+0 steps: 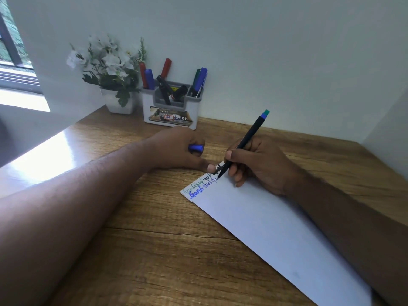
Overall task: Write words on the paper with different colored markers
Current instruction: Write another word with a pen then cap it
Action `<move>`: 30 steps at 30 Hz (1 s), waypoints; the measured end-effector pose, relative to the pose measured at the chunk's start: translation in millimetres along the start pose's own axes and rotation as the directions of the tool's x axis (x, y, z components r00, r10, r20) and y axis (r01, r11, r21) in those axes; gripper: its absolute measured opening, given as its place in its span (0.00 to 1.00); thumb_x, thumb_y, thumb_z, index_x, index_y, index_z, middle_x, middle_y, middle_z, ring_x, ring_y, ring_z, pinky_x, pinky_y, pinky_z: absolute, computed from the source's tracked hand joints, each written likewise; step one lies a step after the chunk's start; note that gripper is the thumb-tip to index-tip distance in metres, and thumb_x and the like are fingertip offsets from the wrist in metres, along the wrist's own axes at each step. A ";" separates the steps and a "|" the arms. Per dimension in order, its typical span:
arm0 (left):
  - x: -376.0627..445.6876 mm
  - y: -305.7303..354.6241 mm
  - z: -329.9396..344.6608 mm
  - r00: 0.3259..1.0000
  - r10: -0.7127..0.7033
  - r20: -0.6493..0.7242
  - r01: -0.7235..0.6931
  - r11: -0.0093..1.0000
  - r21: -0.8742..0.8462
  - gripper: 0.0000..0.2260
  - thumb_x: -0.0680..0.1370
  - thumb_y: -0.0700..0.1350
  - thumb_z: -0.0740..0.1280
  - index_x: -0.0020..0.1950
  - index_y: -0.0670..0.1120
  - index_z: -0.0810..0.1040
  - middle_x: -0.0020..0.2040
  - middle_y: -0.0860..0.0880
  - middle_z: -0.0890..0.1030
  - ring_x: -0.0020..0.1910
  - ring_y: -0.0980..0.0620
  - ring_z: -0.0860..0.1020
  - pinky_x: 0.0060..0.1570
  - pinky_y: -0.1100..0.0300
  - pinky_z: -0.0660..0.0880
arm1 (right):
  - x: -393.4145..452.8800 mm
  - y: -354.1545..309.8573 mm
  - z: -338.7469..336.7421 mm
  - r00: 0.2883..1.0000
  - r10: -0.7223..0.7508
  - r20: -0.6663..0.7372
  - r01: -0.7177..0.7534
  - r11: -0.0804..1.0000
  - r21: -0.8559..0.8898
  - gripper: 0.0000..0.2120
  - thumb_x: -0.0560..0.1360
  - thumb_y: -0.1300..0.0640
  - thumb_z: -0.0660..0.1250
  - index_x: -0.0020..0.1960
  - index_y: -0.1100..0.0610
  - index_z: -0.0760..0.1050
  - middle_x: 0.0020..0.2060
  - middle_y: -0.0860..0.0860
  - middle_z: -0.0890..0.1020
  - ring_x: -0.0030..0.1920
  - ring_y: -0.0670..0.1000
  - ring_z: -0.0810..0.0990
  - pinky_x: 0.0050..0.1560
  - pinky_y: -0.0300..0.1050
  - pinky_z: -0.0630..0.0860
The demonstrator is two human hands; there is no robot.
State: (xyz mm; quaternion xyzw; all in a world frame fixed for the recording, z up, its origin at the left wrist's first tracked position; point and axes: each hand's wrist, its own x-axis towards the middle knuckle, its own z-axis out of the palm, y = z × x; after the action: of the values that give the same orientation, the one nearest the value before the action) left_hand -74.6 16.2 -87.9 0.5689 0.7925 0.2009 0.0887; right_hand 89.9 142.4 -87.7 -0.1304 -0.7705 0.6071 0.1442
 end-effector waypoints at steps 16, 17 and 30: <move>-0.1 0.6 -0.1 1.000 -0.005 0.014 0.005 1.000 -0.003 0.18 0.66 0.64 0.72 0.34 0.52 0.71 0.31 0.52 0.74 0.32 0.54 0.72 0.34 0.60 0.66 | 0.1 -0.3 0.4 1.000 0.003 -0.029 -0.003 1.000 0.007 0.08 0.76 0.66 0.66 0.38 0.66 0.79 0.26 0.57 0.80 0.22 0.50 0.77 0.25 0.42 0.78; -0.3 0.8 0.0 1.000 -0.011 0.016 0.011 1.000 -0.006 0.19 0.65 0.64 0.72 0.34 0.51 0.71 0.31 0.52 0.74 0.32 0.54 0.72 0.34 0.59 0.66 | 0.2 0.0 0.5 1.000 0.003 -0.030 -0.003 1.000 0.004 0.08 0.76 0.67 0.65 0.38 0.66 0.78 0.26 0.57 0.80 0.22 0.50 0.77 0.24 0.42 0.78; 1.2 -2.3 1.0 1.000 0.005 0.006 -0.005 1.000 -0.022 0.21 0.64 0.67 0.71 0.35 0.49 0.74 0.32 0.51 0.76 0.33 0.53 0.73 0.35 0.57 0.69 | 1.1 1.6 -0.5 0.999 0.013 -0.050 -0.011 0.999 0.036 0.08 0.75 0.66 0.66 0.38 0.66 0.78 0.26 0.56 0.80 0.22 0.50 0.77 0.25 0.42 0.77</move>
State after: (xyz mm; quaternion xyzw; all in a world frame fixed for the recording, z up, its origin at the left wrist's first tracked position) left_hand -76.7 16.9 -89.6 0.5703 0.7887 0.2082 0.0967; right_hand 89.2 143.6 -89.1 -0.1477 -0.7550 0.6179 0.1624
